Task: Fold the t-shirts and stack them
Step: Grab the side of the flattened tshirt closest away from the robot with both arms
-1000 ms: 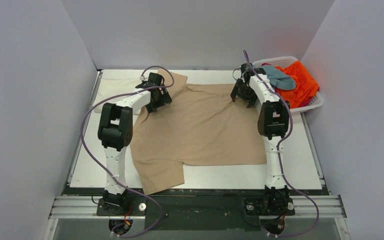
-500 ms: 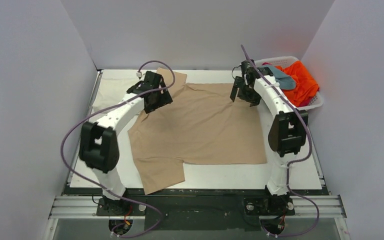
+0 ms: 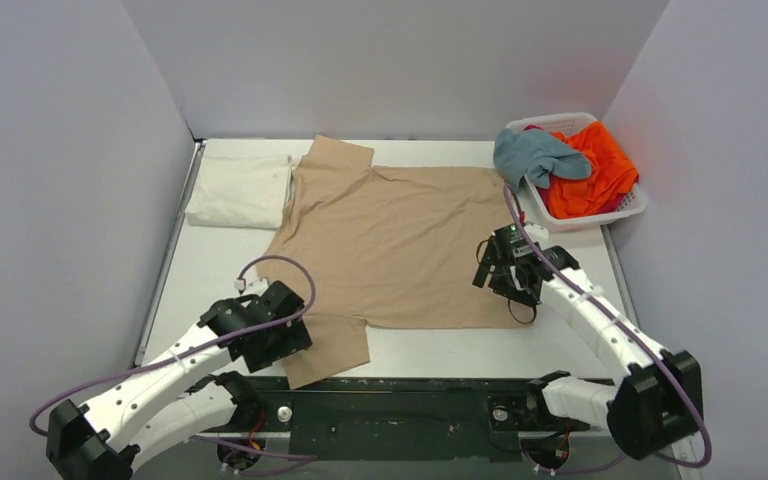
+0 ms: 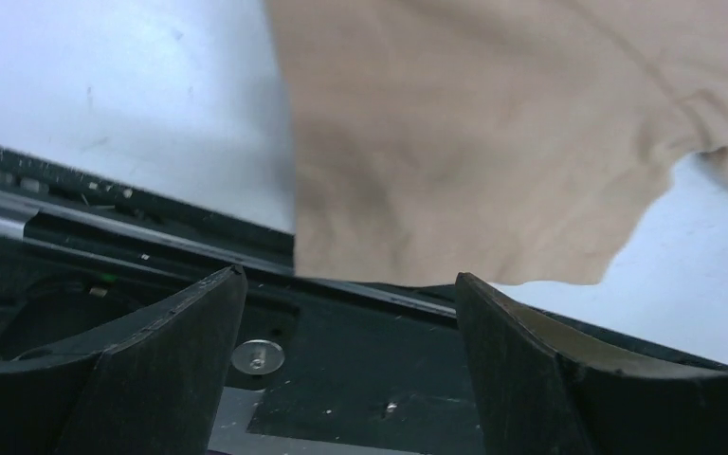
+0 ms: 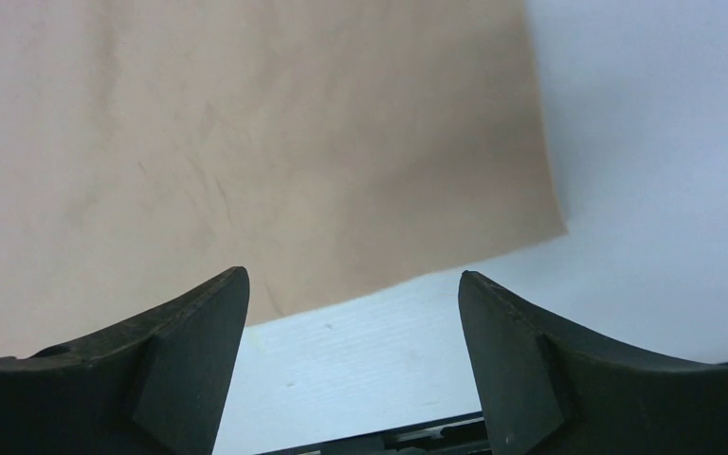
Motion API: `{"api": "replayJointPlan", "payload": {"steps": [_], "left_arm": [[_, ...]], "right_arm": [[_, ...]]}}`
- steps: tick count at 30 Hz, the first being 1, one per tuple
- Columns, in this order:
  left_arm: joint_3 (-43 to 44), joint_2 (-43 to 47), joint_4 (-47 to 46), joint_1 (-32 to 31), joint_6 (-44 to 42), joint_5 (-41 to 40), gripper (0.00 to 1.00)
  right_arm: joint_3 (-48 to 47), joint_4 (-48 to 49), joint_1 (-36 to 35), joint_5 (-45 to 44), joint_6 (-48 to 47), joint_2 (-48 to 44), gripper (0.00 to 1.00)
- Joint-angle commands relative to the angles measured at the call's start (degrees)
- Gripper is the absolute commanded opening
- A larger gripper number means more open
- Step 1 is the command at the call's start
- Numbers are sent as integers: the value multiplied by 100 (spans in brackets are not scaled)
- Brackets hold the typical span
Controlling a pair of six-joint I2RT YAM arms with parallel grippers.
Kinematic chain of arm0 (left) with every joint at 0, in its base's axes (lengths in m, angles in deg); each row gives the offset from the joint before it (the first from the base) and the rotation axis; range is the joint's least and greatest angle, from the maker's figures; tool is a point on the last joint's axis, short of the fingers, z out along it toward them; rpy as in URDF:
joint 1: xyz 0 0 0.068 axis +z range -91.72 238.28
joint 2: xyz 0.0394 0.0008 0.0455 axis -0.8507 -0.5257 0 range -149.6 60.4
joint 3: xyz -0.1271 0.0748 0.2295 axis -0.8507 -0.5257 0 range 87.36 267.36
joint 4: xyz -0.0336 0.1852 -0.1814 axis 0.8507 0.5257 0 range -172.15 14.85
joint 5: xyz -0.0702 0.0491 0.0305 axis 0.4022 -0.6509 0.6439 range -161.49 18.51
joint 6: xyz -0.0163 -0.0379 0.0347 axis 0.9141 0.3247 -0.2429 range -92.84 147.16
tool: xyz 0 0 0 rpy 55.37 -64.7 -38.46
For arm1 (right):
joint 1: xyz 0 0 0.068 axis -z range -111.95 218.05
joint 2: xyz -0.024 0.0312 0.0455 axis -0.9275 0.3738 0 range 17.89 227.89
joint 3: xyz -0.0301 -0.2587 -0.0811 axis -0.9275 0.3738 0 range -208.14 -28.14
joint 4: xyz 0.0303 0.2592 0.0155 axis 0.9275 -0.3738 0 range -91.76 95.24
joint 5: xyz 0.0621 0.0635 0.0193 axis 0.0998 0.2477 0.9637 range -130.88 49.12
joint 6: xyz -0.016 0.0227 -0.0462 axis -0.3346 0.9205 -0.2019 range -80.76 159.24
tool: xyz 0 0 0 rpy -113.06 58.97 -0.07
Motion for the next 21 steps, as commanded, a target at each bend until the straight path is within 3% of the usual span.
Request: {"api": "replayJointPlan", "payload": {"steps": [1, 6, 13, 21], "left_arm": [[-484, 676, 611, -250, 850, 240, 90], [-1084, 575, -274, -367, 755, 905, 78], [-1231, -68, -836, -482, 546, 852, 60], [-1417, -549, -1855, -487, 512, 795, 55]], "right_arm": [[628, 113, 57, -544, 527, -1162, 76], [996, -23, 86, -675, 528, -1554, 76], [1159, -55, 258, -655, 477, -1620, 76], [1355, 7, 437, -560, 484, -1706, 76]]}}
